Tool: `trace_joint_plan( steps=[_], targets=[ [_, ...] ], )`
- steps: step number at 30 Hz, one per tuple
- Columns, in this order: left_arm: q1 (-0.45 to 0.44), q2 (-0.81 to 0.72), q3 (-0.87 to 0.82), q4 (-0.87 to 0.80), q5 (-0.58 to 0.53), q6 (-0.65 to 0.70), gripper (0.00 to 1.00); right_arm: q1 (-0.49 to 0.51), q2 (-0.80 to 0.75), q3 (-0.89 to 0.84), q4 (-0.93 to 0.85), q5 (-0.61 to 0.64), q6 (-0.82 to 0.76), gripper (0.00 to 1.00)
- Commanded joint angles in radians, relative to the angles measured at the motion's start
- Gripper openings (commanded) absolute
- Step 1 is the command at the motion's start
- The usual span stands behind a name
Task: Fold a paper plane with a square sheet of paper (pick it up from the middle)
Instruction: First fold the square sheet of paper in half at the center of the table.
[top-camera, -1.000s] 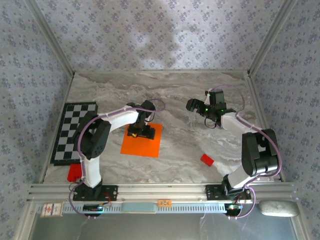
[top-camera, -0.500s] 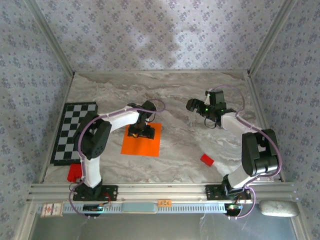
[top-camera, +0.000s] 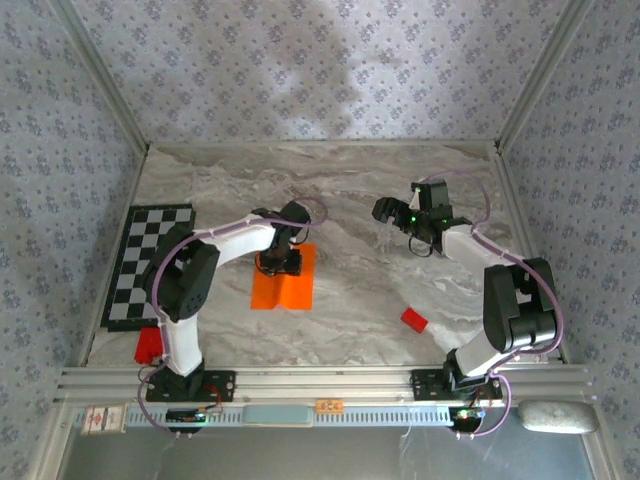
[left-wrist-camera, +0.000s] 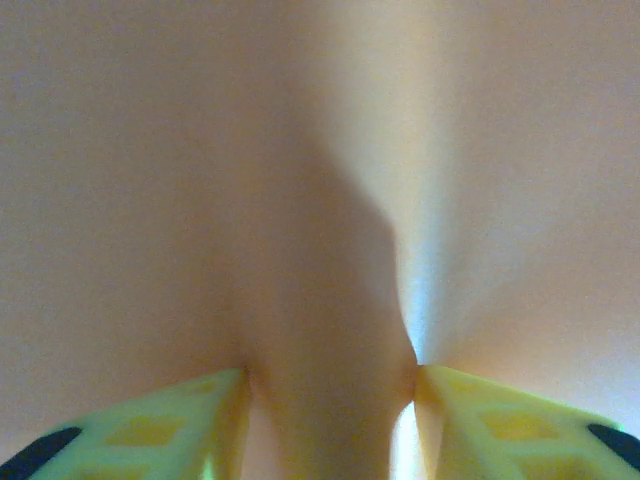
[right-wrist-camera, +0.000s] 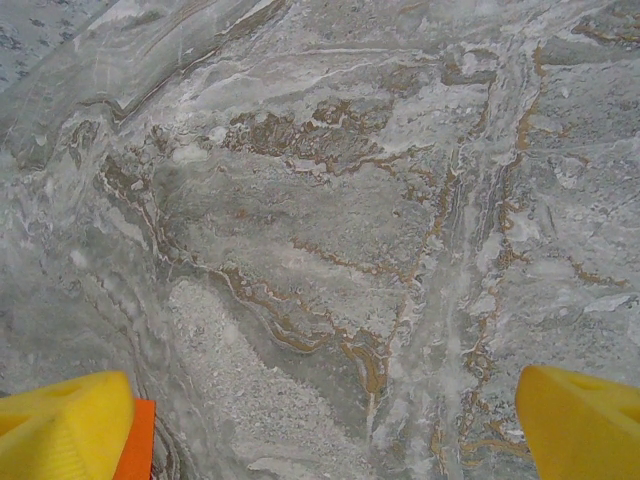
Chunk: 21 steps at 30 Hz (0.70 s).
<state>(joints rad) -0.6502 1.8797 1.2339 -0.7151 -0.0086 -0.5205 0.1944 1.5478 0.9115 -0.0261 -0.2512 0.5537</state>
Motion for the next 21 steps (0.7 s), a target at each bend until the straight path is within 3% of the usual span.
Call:
trace_joint_plan(
  steps=[1,6,12,16,21],
  targets=[
    [-0.003,-0.075,-0.011,0.072,0.068,-0.016,0.38,-0.001,-0.027,0.023,-0.004,-0.014,0.023,1.0],
    [-0.001,-0.185,-0.007,0.191,0.24,-0.052,0.28,0.0,-0.034,0.013,0.026,-0.048,0.047,1.0],
    [0.018,-0.244,-0.054,0.416,0.41,-0.154,0.26,-0.003,-0.036,-0.018,0.082,-0.154,0.102,1.0],
    [0.043,-0.217,-0.112,0.563,0.454,-0.235,0.26,0.003,-0.038,-0.053,0.127,-0.231,0.13,0.97],
    [0.06,-0.145,-0.147,0.641,0.414,-0.277,0.24,0.047,-0.029,-0.107,0.198,-0.308,0.144,0.81]
  ],
)
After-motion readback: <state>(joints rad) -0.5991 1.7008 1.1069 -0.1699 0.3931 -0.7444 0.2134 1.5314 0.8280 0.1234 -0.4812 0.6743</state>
